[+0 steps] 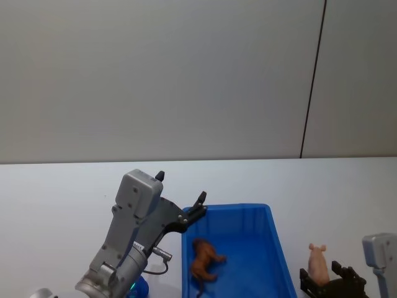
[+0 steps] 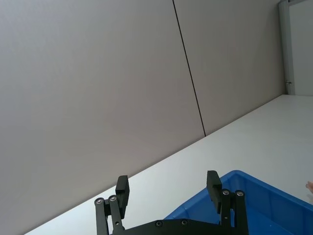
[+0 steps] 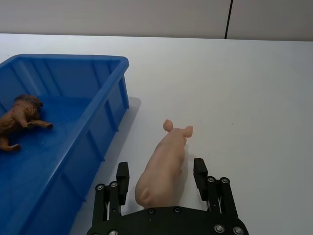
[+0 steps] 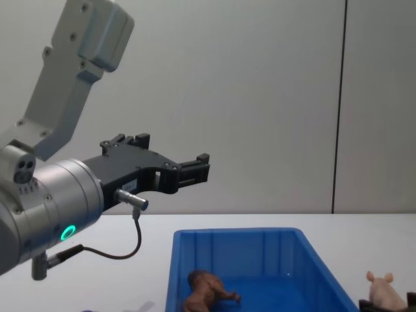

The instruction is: Pick up the two dolls from the table and place them into the box.

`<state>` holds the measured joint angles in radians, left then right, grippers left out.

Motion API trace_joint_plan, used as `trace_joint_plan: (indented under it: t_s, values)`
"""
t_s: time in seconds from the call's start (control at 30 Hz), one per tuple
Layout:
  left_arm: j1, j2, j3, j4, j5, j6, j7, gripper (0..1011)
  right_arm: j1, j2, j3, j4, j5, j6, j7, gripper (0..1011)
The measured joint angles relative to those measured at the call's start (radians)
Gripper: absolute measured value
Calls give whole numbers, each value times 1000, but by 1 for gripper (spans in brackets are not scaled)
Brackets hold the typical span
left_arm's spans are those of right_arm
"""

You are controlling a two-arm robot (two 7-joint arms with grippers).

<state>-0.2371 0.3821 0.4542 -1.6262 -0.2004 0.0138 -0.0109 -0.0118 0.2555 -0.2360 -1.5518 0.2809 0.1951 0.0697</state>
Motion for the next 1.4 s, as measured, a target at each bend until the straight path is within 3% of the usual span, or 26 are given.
trace_joint_plan:
  t_s: [0.5,0.9,1.4]
  values:
    - [0,0,0,0,0,0,0,1002,-7,-5,6,-14,-4,30,-62,386]
    - [0,0,0,0,0,0,0,1002,-17,-2,11,-49,-13,22,-77,380]
    - [0,0,0,0,0,0,0,1001,3,-4,6,-91,-29,-46,38,380]
